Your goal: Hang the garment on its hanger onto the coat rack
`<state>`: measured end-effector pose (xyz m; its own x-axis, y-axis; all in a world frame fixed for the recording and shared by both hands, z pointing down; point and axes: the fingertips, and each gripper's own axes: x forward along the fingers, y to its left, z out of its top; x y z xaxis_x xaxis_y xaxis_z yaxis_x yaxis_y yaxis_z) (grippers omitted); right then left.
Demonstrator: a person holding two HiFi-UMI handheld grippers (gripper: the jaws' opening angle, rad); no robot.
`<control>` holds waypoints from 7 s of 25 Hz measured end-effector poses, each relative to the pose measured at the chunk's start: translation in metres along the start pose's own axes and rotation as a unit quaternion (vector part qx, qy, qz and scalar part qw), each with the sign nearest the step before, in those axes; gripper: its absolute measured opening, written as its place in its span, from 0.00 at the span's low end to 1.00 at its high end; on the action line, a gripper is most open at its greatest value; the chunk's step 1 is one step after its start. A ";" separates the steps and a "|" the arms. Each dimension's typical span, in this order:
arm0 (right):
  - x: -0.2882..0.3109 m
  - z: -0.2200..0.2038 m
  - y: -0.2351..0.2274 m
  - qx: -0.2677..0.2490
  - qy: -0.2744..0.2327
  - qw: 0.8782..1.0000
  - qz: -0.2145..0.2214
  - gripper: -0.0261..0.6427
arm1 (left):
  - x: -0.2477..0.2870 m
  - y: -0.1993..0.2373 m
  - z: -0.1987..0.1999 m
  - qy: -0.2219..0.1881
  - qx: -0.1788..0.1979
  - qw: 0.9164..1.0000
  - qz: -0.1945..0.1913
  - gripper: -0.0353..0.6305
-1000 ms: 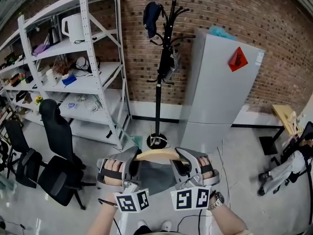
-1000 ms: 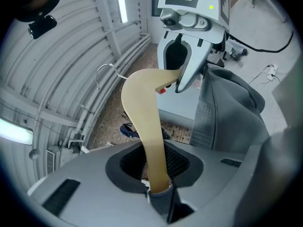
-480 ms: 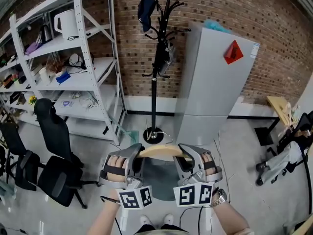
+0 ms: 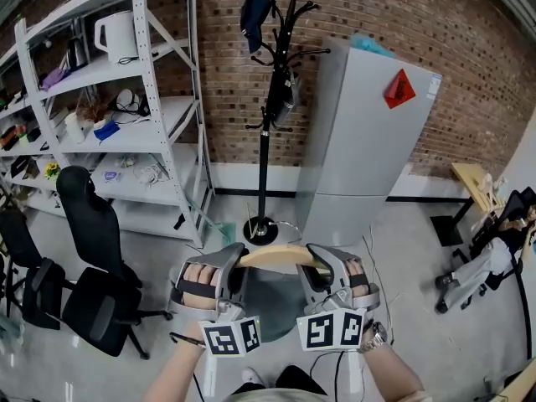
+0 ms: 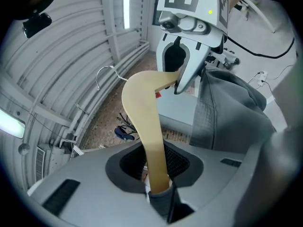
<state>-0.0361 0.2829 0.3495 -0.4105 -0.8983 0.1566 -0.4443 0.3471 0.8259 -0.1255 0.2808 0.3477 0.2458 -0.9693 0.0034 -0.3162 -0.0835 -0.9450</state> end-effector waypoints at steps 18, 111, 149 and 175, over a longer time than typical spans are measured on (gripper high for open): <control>0.079 -0.025 -0.021 0.007 -0.007 1.000 0.007 0.21 | 0.080 0.001 -0.025 0.018 0.010 1.000 -0.010 0.18; 0.672 -0.244 -0.266 0.007 -0.089 0.993 0.084 0.21 | 0.709 0.035 -0.133 0.191 0.010 0.981 0.016 0.18; 0.723 -0.259 -0.247 0.012 -0.104 0.992 0.071 0.21 | 0.752 -0.003 -0.171 0.198 -0.023 0.980 -0.010 0.22; 0.610 -0.282 -0.213 0.363 -0.192 0.900 0.149 0.11 | 0.658 -0.029 -0.131 0.138 -0.358 0.912 0.143 0.33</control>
<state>0.0322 -0.4150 0.4220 -0.7809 -0.6246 -0.0017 -0.6140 0.7671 0.1859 -0.0748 -0.3854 0.4201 -0.1495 -0.9881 -0.0348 -0.8735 0.1485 -0.4636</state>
